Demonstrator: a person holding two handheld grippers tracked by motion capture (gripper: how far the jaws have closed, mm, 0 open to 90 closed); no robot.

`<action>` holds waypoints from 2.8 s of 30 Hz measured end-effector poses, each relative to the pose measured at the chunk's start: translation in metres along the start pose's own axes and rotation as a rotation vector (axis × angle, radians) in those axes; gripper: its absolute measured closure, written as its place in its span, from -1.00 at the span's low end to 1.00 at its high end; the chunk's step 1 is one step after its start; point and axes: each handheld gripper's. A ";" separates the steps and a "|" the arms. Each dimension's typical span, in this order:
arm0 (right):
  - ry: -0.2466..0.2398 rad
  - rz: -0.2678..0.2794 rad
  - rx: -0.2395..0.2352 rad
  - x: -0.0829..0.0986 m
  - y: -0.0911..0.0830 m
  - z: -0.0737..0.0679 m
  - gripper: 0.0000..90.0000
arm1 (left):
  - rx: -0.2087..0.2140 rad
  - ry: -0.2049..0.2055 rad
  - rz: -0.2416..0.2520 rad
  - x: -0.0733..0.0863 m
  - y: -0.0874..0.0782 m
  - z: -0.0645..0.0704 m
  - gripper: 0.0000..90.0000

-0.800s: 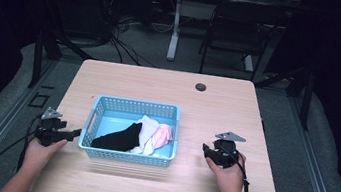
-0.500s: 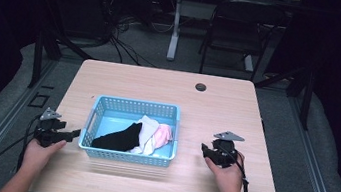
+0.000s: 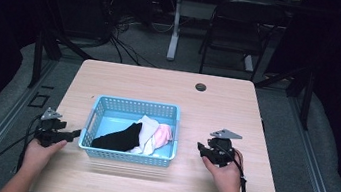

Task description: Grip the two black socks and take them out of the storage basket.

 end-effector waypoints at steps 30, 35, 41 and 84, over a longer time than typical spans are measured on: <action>-0.211 -0.048 -0.272 -0.092 0.052 -0.142 0.20 | 0.008 0.005 0.002 -0.001 0.002 0.001 -0.40; -0.202 -0.087 -0.264 -0.095 0.068 -0.153 0.34 | 0.010 0.005 0.002 -0.002 0.002 0.001 -0.40; -0.154 -0.183 -0.272 -0.096 0.082 -0.167 0.39 | 0.011 0.004 0.003 -0.002 0.002 0.002 -0.40; 0.118 -0.550 -0.313 -0.128 0.096 -0.192 0.94 | 0.016 0.001 0.007 -0.002 0.001 0.001 -0.40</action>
Point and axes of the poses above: each handheld gripper's, and its own axes: y roughly forward along the jaws, x roughly out of its underside, z roughly to its right, and after that the axes turned 7 degrees about y, right-handed
